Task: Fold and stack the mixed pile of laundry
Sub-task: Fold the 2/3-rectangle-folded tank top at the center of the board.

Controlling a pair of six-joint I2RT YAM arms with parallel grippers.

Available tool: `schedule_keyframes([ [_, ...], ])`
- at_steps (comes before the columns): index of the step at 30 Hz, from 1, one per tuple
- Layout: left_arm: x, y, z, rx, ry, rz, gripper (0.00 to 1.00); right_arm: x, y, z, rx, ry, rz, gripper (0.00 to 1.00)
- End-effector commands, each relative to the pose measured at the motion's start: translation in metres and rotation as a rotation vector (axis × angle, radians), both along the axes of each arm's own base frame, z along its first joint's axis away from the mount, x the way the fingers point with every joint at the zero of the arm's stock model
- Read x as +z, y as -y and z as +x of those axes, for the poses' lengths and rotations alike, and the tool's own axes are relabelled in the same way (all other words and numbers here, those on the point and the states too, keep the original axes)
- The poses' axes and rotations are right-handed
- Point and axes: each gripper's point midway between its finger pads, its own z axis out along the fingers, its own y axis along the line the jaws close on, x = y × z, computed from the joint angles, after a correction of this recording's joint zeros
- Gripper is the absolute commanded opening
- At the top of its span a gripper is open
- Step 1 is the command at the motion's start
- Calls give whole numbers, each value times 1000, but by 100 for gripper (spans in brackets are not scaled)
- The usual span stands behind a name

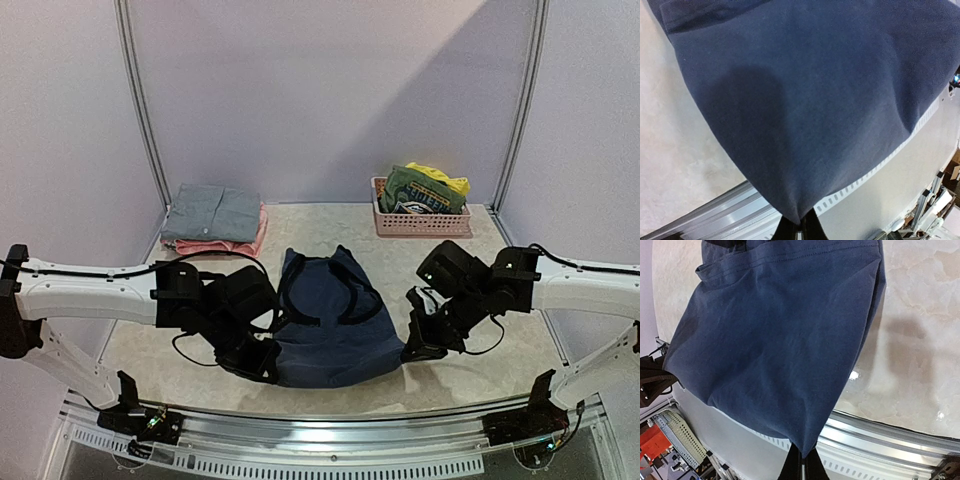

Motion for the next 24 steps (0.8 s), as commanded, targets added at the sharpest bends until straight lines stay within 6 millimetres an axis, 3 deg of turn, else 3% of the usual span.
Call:
schedule_keyframes([
  [1, 20, -7, 12, 22, -2, -15, 0, 9, 12, 18, -8, 38, -75, 0],
  [12, 57, -12, 57, 101, 10, -71, 0, 43, -1, 67, -1, 105, -69, 0],
  [24, 78, -30, 125, 180, 29, -82, 0, 66, -16, 147, -10, 191, -92, 0],
])
